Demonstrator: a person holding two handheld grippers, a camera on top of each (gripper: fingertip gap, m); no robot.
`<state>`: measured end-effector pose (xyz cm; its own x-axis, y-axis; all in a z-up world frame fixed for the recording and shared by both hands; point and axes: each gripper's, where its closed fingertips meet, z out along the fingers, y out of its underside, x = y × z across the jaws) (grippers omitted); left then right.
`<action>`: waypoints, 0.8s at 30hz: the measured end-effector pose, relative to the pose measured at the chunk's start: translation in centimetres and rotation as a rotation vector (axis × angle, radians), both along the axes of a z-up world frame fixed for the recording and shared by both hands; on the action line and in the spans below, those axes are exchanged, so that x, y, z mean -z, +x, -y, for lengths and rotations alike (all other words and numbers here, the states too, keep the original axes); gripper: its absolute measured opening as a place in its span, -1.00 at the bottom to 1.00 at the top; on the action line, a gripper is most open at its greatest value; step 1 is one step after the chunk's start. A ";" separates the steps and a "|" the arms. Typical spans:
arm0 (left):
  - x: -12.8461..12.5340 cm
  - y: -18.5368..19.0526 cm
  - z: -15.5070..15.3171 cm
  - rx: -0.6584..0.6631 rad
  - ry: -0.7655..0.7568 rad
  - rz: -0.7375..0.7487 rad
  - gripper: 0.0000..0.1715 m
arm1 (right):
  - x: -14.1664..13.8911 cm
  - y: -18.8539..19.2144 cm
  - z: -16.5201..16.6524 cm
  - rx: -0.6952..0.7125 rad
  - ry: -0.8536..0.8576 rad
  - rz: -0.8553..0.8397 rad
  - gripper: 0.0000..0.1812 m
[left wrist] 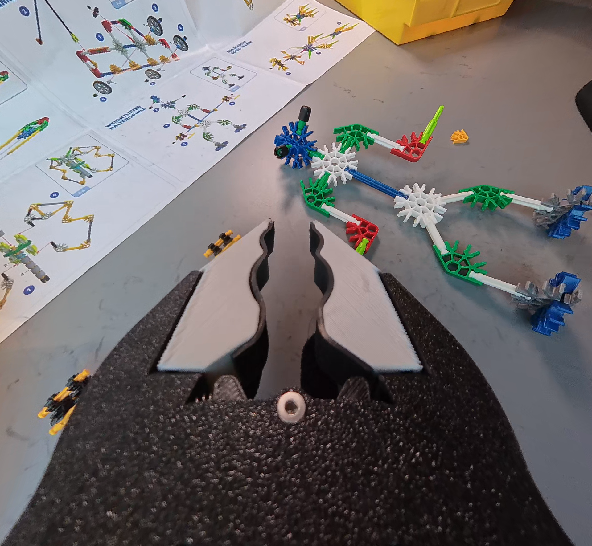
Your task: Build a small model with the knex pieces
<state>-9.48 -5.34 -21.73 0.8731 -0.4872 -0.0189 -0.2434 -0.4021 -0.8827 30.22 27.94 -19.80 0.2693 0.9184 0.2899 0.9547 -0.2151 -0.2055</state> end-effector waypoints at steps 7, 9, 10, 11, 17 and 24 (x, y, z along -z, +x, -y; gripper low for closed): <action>0.3 -0.1 -0.1 -0.008 -0.012 -0.011 -0.74 | 1.9 1.8 1.0 -0.066 -0.138 0.195 -0.78; 0.3 -0.1 -0.2 -0.012 -0.013 -0.016 -0.74 | 2.5 2.2 1.7 -0.097 -0.180 0.254 -0.81; 0.4 -0.1 -0.2 -0.013 -0.014 -0.018 -0.74 | 2.8 2.4 2.0 -0.115 -0.190 0.291 -0.80; 0.4 -0.1 -0.2 -0.015 -0.015 -0.019 -0.74 | 3.0 2.5 2.1 -0.135 -0.190 0.328 -0.80; 0.5 -0.1 -0.2 -0.012 -0.019 -0.021 -0.74 | 3.7 3.3 2.5 -0.204 -0.201 0.490 -0.87; 0.4 0.0 -0.2 -0.008 -0.017 -0.019 -0.74 | 5.0 3.7 2.9 -0.232 -0.247 0.544 -0.85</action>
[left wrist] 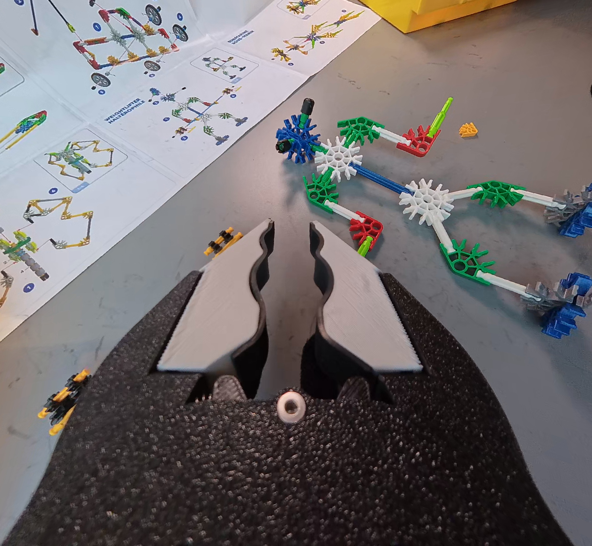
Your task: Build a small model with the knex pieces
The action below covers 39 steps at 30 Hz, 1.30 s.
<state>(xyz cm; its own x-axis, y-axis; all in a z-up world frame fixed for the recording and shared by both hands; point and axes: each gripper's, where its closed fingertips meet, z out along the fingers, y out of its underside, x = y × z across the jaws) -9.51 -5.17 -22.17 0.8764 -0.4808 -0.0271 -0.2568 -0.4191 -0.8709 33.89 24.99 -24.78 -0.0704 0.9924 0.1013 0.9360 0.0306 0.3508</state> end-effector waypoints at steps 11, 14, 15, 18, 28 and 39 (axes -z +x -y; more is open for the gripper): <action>-0.1 0.1 0.1 0.005 0.007 -0.005 -0.75 | -2.0 -1.3 -0.5 0.012 0.048 -0.114 -1.00; -0.1 0.2 0.2 0.009 0.012 -0.011 -0.75 | -4.8 -4.5 1.2 -0.036 0.081 -0.266 -1.00; -0.1 0.2 0.2 0.012 0.014 -0.013 -0.75 | -5.7 -5.8 2.2 -0.058 0.082 -0.324 -1.00; -0.2 0.6 0.3 0.025 0.021 -0.019 -0.75 | -7.9 -9.9 6.4 -0.130 0.044 -0.488 -1.00; -0.5 1.6 0.8 0.057 0.048 -0.077 -0.75 | -5.5 -3.5 1.4 -0.087 0.175 -0.148 -0.88; 0.2 1.2 0.8 0.048 0.030 -0.100 -0.75 | -0.3 -0.7 -0.4 -0.060 0.062 -0.010 -0.84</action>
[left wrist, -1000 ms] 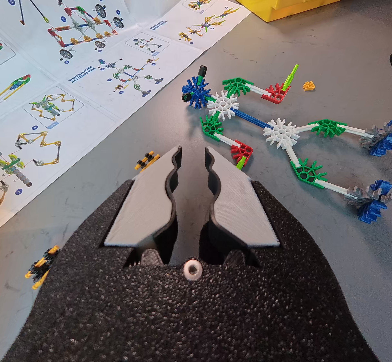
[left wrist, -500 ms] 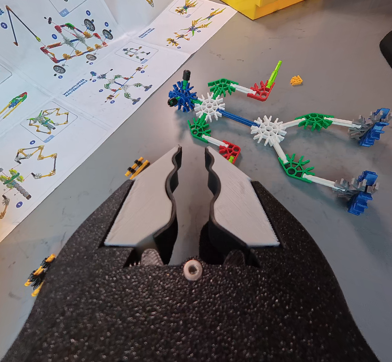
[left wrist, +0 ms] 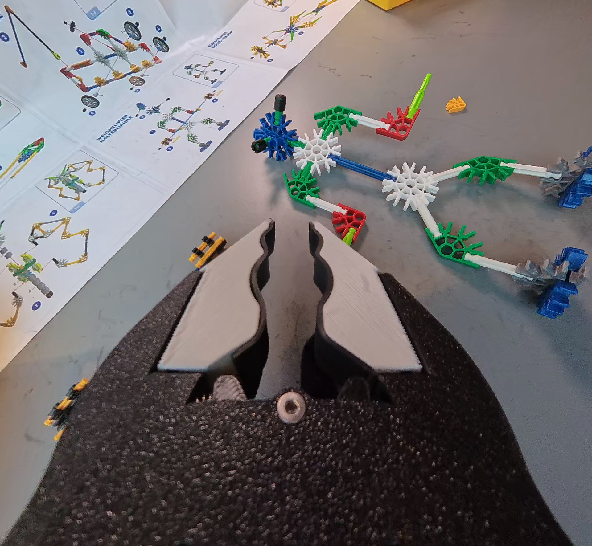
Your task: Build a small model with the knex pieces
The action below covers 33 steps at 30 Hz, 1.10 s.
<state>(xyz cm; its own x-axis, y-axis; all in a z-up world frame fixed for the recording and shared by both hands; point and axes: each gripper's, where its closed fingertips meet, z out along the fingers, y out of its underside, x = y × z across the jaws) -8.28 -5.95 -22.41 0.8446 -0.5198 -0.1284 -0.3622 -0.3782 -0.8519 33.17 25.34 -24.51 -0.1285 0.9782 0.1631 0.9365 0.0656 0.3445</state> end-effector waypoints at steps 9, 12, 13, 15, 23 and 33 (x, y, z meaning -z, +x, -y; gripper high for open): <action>0.3 0.0 -0.1 0.003 -0.017 0.008 -0.75 | -1.3 0.1 0.3 0.009 -0.004 -0.050 -0.97; 0.2 0.1 0.0 0.007 -0.013 0.006 -0.75 | -3.3 -1.6 1.1 0.011 0.008 -0.168 -0.97; 0.2 0.1 0.0 0.009 -0.012 0.003 -0.75 | -4.2 -2.7 1.8 0.006 0.004 -0.234 -0.97; 0.2 0.2 0.0 0.013 -0.010 -0.002 -0.75 | -6.1 -5.8 4.2 -0.022 -0.035 -0.393 -0.97; 0.3 0.8 0.3 0.035 -0.007 -0.028 -0.75 | -5.7 -16.0 21.5 -0.258 -0.482 -0.658 -0.97; 0.2 0.6 0.5 0.031 0.007 -0.062 -0.76 | -0.2 -22.7 28.0 -0.429 -0.537 -0.683 -0.96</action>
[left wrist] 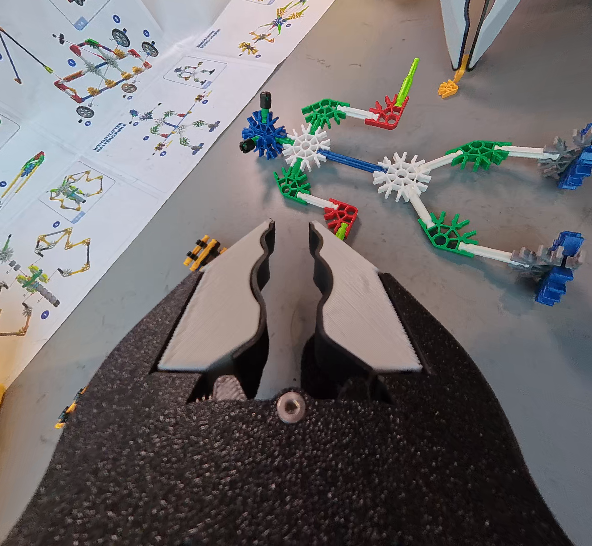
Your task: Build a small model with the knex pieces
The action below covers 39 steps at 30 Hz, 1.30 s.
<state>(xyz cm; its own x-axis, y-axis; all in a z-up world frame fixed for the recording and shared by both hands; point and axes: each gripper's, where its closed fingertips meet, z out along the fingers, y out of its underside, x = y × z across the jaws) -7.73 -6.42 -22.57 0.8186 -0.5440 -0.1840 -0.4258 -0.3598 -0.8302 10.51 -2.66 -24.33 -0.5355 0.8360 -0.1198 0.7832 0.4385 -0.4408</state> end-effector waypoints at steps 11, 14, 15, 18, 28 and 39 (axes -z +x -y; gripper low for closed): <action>0.4 0.6 0.4 0.034 -0.009 -0.027 -0.75 | 0.0 1.9 -0.9 0.156 0.039 -0.082 -0.84; 0.6 0.7 0.4 0.038 -0.013 -0.033 -0.76 | 0.6 2.3 -0.9 0.198 0.030 -0.092 -0.78; 0.6 0.7 0.4 0.038 -0.015 -0.034 -0.76 | 0.7 2.3 -0.9 0.214 0.031 -0.099 -0.75; 0.7 0.8 0.4 0.038 -0.019 -0.036 -0.76 | 1.0 2.2 -1.1 0.240 0.034 -0.118 -0.73; 0.7 0.6 0.4 0.034 -0.019 -0.037 -0.76 | 1.1 3.0 0.1 0.253 0.012 -0.099 -0.76; 0.8 0.8 0.5 0.045 -0.017 -0.051 -0.76 | 1.1 2.1 -0.1 0.345 0.003 -0.142 -0.78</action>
<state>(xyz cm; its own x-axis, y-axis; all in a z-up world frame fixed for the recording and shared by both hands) -6.89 -6.87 -23.38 0.7829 -0.5836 -0.2156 -0.4838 -0.3532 -0.8008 12.65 -2.59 -25.43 -0.2336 0.9704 -0.0615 0.8163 0.1613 -0.5547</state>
